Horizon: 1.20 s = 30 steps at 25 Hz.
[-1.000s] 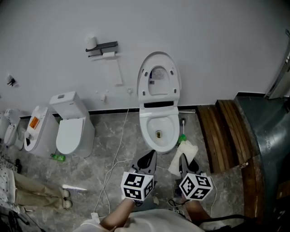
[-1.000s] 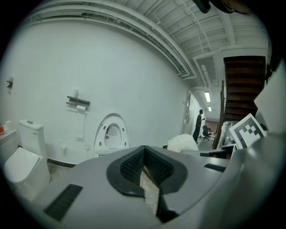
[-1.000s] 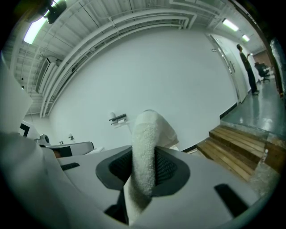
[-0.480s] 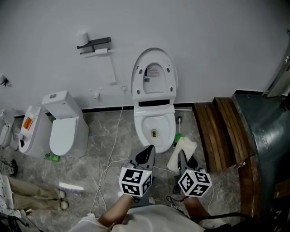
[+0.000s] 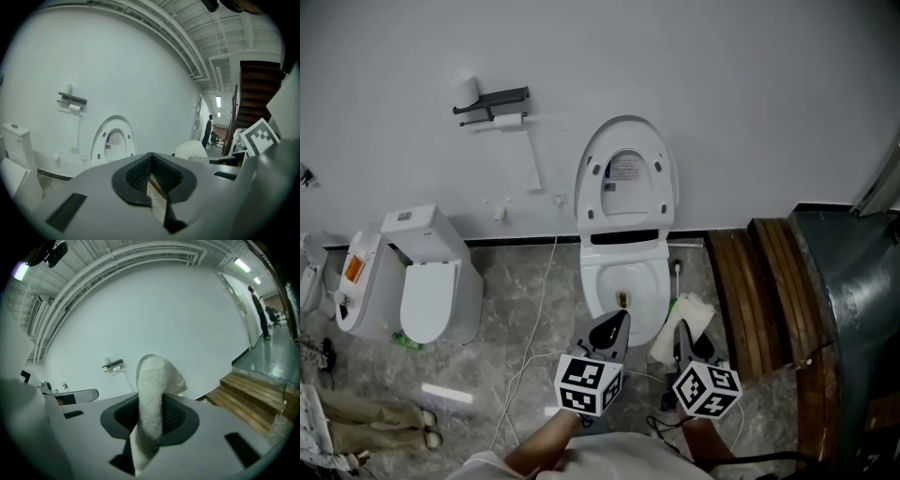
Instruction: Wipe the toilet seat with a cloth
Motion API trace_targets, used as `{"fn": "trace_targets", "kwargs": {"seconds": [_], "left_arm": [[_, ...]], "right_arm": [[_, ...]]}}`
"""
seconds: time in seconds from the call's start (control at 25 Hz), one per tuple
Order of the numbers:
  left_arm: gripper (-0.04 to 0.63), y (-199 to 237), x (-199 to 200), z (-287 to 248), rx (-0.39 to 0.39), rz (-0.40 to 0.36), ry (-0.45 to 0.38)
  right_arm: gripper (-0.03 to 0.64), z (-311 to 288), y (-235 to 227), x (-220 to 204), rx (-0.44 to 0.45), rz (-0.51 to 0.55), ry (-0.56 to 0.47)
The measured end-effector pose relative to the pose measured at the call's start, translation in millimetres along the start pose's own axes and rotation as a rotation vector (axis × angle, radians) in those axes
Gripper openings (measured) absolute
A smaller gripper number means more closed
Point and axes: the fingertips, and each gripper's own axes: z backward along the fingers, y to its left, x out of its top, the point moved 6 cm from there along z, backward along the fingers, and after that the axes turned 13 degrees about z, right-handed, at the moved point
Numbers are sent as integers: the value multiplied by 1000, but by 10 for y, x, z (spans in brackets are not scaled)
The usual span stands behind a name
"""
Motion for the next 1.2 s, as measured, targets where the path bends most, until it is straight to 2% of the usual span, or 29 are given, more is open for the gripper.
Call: {"fn": "trace_targets", "kwargs": {"seconds": [0.28,0.72,1.04,1.2], "left_arm": [[2,385,329,-534,-4,-9,28],[2,1031,767,-1399,-26,8,70],[2,1360,857,-1810,-50,36,105],[2,1414,821,-1967,-63,32,123]], "right_arm": [[100,-735,29,274,1,-1,5],[100,-1779,-35,574,-50,-9,47],[100,-2162,-83,714,-81,37,52],[100,-2231,-146,643,-108,42,71]]}}
